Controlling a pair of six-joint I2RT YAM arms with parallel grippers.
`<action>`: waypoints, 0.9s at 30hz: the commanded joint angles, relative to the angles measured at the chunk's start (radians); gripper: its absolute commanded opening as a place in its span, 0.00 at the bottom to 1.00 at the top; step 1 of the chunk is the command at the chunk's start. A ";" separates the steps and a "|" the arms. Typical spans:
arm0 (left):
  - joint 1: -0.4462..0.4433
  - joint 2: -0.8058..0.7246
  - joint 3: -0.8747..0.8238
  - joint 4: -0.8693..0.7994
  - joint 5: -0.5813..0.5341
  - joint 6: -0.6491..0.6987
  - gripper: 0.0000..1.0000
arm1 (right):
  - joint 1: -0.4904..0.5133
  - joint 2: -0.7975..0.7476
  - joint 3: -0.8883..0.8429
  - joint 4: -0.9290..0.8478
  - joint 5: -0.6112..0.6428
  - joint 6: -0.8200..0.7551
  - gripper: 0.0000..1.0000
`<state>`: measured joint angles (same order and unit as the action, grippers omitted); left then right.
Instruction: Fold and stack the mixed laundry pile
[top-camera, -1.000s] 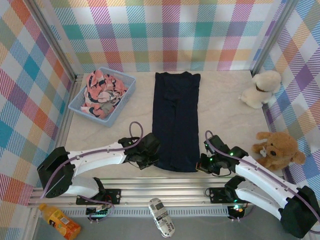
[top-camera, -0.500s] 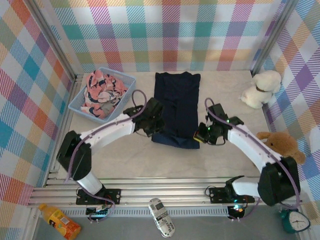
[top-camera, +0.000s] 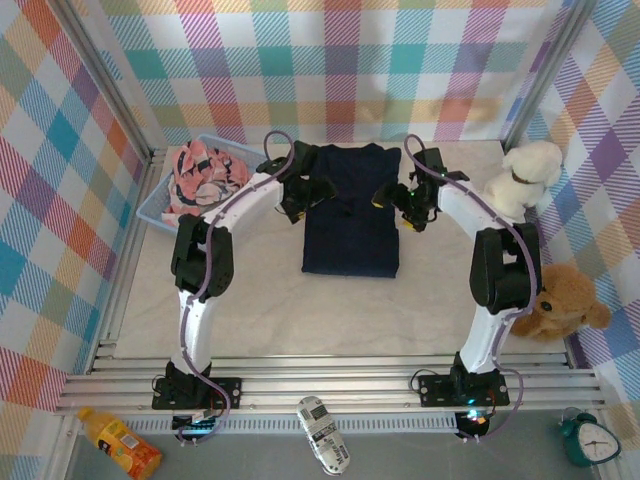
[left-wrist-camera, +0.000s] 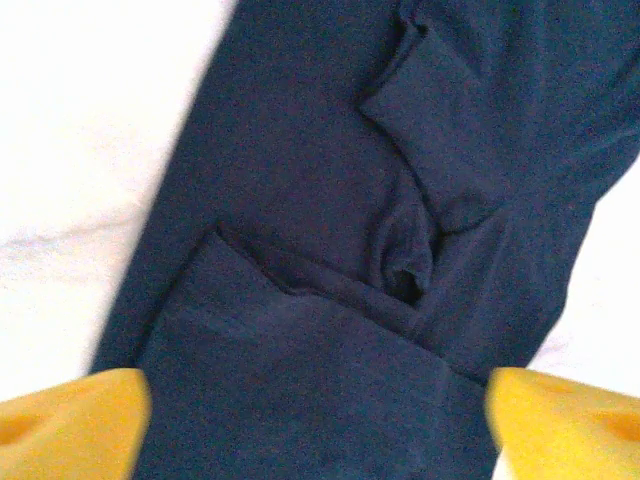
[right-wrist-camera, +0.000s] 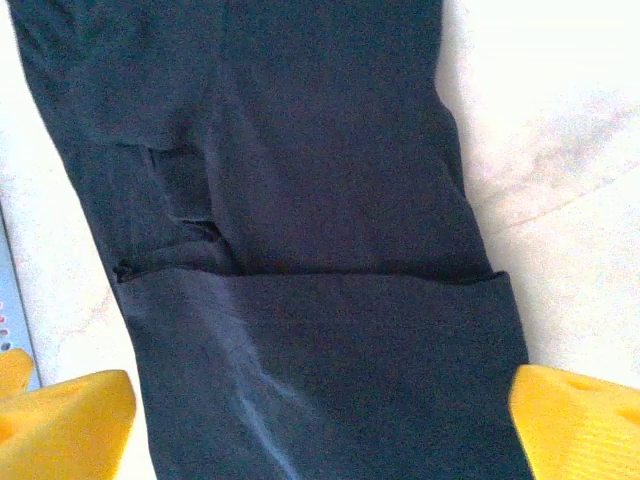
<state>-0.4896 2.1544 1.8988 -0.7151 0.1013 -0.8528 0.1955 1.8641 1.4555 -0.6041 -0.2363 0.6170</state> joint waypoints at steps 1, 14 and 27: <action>-0.002 -0.054 -0.013 -0.057 -0.026 0.020 1.00 | -0.005 -0.065 0.002 -0.036 0.007 -0.086 0.99; -0.001 -0.069 -0.152 0.040 0.060 0.292 0.68 | -0.005 -0.111 -0.219 -0.014 0.060 -0.179 0.70; 0.006 0.154 0.098 -0.082 0.012 0.458 0.59 | -0.006 0.059 -0.144 0.038 0.031 -0.128 0.58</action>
<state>-0.4881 2.2787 1.9648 -0.7403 0.1192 -0.4427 0.1947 1.9053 1.2797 -0.5835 -0.1921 0.4725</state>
